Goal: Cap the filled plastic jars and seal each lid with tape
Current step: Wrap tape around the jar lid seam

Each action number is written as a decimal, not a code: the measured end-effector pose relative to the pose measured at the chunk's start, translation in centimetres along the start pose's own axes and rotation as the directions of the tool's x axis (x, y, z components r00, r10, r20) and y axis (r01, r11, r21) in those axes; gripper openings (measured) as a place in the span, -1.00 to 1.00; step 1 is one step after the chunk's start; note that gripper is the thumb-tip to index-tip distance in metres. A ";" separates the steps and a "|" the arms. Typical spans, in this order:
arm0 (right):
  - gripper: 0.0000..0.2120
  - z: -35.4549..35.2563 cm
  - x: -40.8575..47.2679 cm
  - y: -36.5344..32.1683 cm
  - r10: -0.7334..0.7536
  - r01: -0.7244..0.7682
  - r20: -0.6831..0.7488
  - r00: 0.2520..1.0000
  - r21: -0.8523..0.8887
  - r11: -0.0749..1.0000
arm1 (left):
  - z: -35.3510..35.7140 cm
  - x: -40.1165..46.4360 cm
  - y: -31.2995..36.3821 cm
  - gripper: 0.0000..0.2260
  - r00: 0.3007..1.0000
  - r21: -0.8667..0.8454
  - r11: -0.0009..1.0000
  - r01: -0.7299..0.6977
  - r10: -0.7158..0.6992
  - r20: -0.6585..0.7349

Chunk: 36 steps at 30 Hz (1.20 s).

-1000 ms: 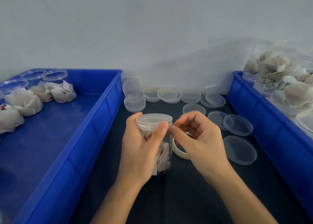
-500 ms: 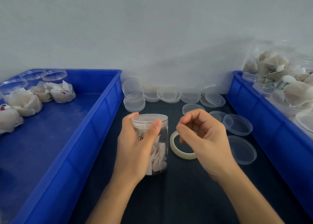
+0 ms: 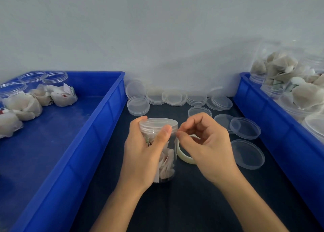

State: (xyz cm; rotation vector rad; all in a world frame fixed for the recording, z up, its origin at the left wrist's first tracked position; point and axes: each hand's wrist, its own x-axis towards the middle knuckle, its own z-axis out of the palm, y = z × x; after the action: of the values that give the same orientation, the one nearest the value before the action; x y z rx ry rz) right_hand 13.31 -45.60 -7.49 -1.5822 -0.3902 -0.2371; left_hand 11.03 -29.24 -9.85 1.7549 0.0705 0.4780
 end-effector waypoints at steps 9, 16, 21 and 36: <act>-0.85 -0.1 -0.3 -0.2 -0.004 0.004 -0.002 1.000 0.070 0.998 | 0.0 0.0 -0.1 -0.23 1.000 -0.048 0.999 0.019 -0.019 -0.010; -0.81 0.2 -0.2 -0.1 -0.008 0.008 0.012 1.000 0.021 1.000 | 0.0 -0.1 0.1 -0.21 1.000 -0.031 0.999 0.012 -0.012 0.008; -0.77 0.1 -0.1 -0.1 0.027 -0.027 0.007 1.000 0.000 1.000 | 0.1 0.0 -0.2 -0.20 1.000 -0.038 0.999 0.020 -0.020 0.008; -0.67 -0.6 0.1 0.3 0.229 -0.275 0.211 0.950 0.228 0.934 | 0.0 0.0 0.2 -0.37 0.960 -0.311 0.925 0.220 -0.149 0.236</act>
State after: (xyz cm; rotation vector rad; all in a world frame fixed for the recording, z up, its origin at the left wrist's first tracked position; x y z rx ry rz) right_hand 13.58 -46.19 -7.66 -1.3847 -0.3378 0.1537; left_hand 10.96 -29.30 -9.63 1.4364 0.0056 0.1521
